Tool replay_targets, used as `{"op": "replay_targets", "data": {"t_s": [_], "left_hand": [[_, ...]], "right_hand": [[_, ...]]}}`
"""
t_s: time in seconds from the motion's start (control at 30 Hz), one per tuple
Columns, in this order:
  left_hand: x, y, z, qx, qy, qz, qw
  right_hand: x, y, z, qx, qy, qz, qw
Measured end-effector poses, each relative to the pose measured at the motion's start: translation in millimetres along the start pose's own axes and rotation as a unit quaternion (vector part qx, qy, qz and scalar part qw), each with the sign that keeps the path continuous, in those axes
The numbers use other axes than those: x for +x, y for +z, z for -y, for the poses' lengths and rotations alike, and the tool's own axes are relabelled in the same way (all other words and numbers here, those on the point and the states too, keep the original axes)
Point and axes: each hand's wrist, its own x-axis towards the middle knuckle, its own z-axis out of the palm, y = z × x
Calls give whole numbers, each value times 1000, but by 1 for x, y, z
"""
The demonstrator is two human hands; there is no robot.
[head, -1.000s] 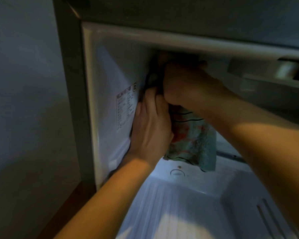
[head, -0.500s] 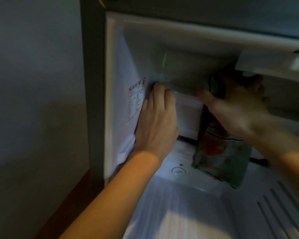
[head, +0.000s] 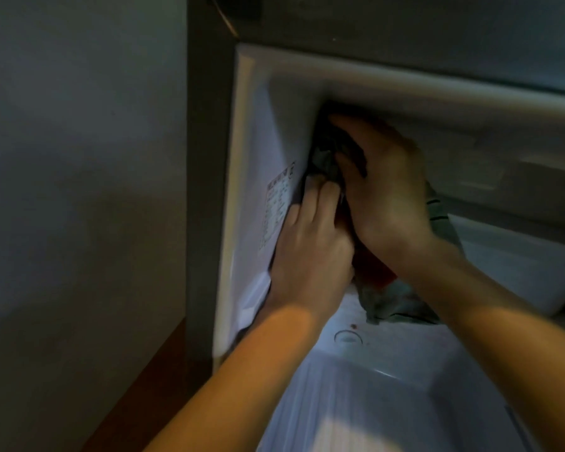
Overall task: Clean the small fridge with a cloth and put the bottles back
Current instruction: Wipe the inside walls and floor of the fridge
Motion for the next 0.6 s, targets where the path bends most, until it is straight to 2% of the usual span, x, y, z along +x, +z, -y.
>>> {"op": "replay_targets", "data": {"t_s": [0.17,0.27,0.33,0.43,0.6], "left_hand": [[1,-3,1,-38,-7,6,999],[1,-1,2,-36,-3,3,999],[2,-1,2,-28,-1,12,1000],[3,-4,0,-6,-14,40,999],[2,-2,2,-4,-47,90,995]], "right_hand": [[18,-1,-4,-58,5,110,992],[25,-7,-2,-119,4,190,974],[31,-11,1,-122,17,233,965],[34,-13,7,-131,14,253,958],[27,-16,29,-316,-19,275,908]]}}
